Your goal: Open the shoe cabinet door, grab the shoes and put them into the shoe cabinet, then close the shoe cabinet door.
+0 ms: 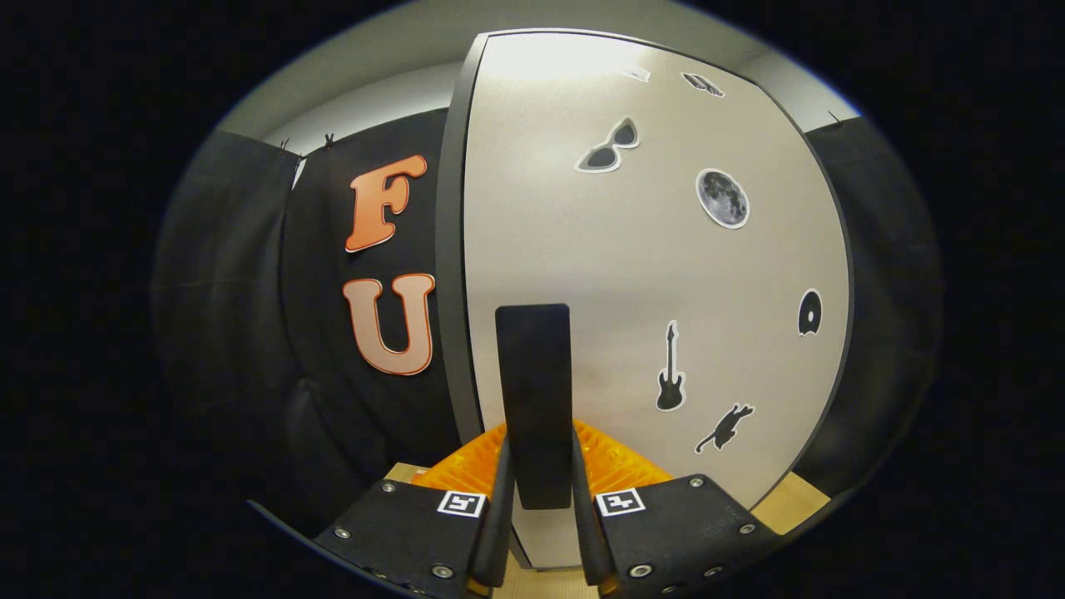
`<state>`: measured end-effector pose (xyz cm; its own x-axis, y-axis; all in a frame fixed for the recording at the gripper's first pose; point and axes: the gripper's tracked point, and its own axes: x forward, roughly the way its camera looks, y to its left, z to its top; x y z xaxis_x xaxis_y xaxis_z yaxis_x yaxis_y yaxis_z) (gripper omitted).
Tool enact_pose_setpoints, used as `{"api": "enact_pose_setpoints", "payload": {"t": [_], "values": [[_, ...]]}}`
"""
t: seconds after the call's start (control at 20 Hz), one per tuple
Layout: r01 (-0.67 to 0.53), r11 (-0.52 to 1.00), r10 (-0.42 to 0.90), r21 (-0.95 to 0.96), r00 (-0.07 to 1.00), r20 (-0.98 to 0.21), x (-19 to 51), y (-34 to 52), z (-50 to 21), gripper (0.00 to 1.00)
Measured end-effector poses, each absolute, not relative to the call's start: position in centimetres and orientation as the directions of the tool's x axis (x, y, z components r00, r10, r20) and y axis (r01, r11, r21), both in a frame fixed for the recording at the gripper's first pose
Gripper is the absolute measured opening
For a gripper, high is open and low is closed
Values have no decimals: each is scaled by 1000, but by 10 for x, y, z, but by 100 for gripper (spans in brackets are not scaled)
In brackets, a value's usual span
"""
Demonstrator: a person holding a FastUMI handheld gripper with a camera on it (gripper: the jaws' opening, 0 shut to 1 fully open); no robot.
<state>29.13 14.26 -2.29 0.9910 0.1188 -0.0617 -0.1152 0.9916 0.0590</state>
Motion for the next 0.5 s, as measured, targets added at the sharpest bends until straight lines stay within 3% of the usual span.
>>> {"api": "enact_pose_setpoints", "payload": {"t": [0.5], "values": [[-147, 985, 156, 94, 982, -108, 253, 130, -25, 26]]}}
